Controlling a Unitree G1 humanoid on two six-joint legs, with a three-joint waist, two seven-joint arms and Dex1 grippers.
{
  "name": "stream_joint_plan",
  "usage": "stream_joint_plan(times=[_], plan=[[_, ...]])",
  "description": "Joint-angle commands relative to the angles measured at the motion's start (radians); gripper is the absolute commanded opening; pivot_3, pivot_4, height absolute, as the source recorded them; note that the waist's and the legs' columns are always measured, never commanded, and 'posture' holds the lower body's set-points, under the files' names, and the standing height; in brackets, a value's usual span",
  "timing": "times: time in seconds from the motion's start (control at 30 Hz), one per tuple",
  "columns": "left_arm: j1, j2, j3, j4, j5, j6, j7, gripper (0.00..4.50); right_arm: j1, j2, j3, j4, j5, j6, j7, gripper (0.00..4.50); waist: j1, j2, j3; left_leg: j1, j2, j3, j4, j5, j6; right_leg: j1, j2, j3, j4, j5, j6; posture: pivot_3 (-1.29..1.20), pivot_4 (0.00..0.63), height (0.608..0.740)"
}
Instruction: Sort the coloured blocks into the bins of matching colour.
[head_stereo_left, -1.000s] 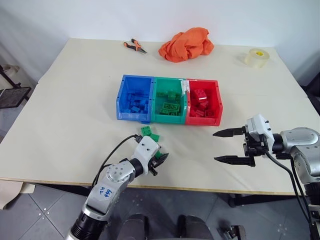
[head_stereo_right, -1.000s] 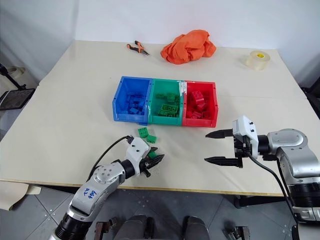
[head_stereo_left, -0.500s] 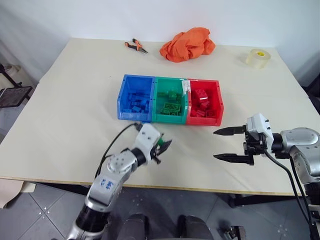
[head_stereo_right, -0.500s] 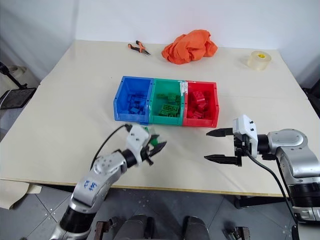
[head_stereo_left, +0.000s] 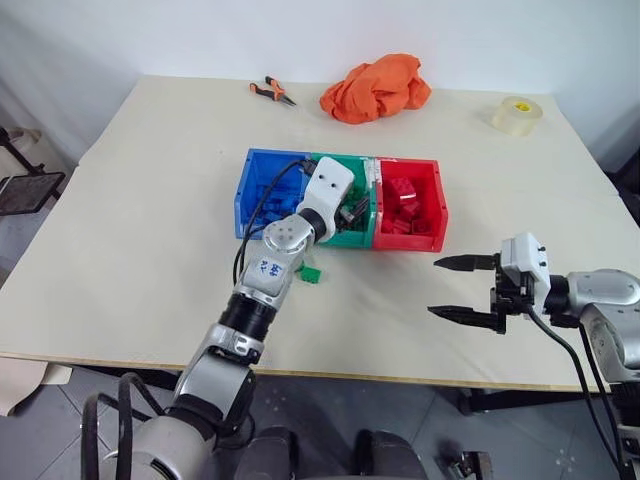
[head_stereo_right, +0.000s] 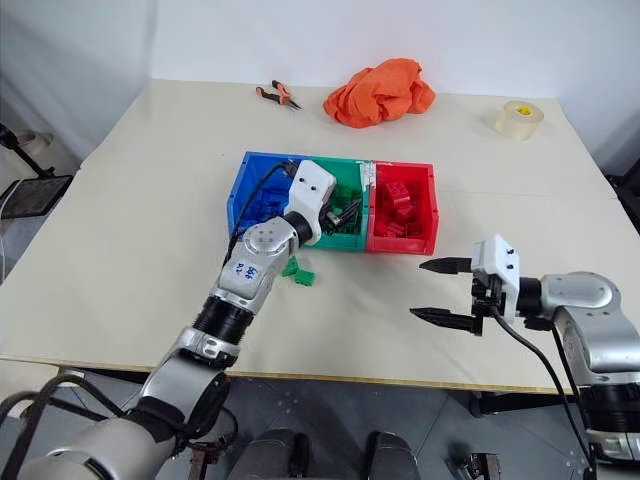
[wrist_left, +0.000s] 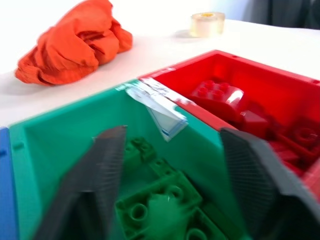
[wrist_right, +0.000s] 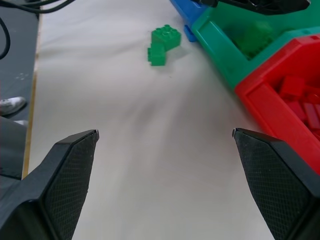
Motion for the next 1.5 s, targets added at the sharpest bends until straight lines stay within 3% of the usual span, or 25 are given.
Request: stream_joint_plan(times=[0.03,0.27,0.4,0.53,0.67,0.87,1.1,1.5], plan=[[-0.012,-0.008,0.000,-0.003,0.011,-0.053,-0.032,4.43,0.021,-0.011,-0.046,-0.039,0.026,-0.014,-0.007,4.50,0.001,0.000,0.000,0.000,0.000,0.000,0.000,0.000,0.000,0.000,0.000,0.000,0.000,0.000,0.000,0.00,0.150,0.740],[0.141,0.041,-0.013,-0.337,-0.041,0.061,-0.161,4.47,0.010,-0.007,-0.036,-0.025,0.024,-0.016,-0.005,4.50,0.000,0.000,0.000,0.000,0.000,0.000,0.000,0.000,0.000,0.000,0.000,0.001,0.000,0.000,0.000,0.00,0.150,0.740],[0.392,0.157,0.031,-0.733,-0.176,0.266,-0.265,4.47,-0.027,0.004,-0.012,0.009,0.028,-0.025,0.028,4.50,-0.021,0.001,0.000,0.001,0.001,-0.001,-0.001,0.000,0.000,0.000,0.000,0.001,0.000,0.000,0.000,0.00,0.150,0.740],[0.585,0.266,0.099,-0.963,-0.275,0.414,-0.298,4.47,-0.048,0.008,-0.002,0.034,0.034,-0.033,0.065,4.50,-0.019,0.002,0.000,0.001,0.003,-0.001,0.000,0.000,0.000,0.000,0.001,0.003,0.000,0.000,0.000,0.00,0.150,0.740],[0.750,0.372,0.190,-1.079,-0.344,0.495,-0.332,4.47,-0.073,0.018,-0.002,0.067,0.049,-0.043,0.104,4.50,-0.015,0.002,0.000,0.001,0.002,-0.004,0.001,0.000,0.000,0.002,-0.002,0.008,0.000,0.000,-0.001,0.00,0.150,0.740],[0.984,0.514,0.350,-1.116,-0.408,0.475,-0.426,4.47,-0.121,0.017,0.028,0.120,0.023,-0.050,0.124,4.50,-0.019,0.002,0.000,0.000,0.003,-0.005,0.001,-0.001,0.000,0.002,-0.003,0.009,-0.002,-0.001,-0.002,0.00,0.150,0.740],[1.026,0.574,0.408,-1.072,-0.419,0.429,-0.471,4.47,-0.158,0.026,0.051,0.148,0.015,-0.056,0.135,4.50,-0.018,0.003,0.001,0.001,0.003,-0.004,0.001,-0.002,-0.001,0.002,-0.005,0.010,-0.002,-0.001,-0.002,0.00,0.150,0.740],[0.710,0.369,0.063,-0.893,-0.245,0.395,-0.297,4.47,-0.118,0.030,0.000,0.107,0.065,-0.066,0.152,4.50,-0.016,0.003,0.000,0.001,0.002,-0.003,0.001,-0.002,0.000,0.002,0.000,0.007,0.000,-0.001,-0.001,0.00,0.150,0.740]])
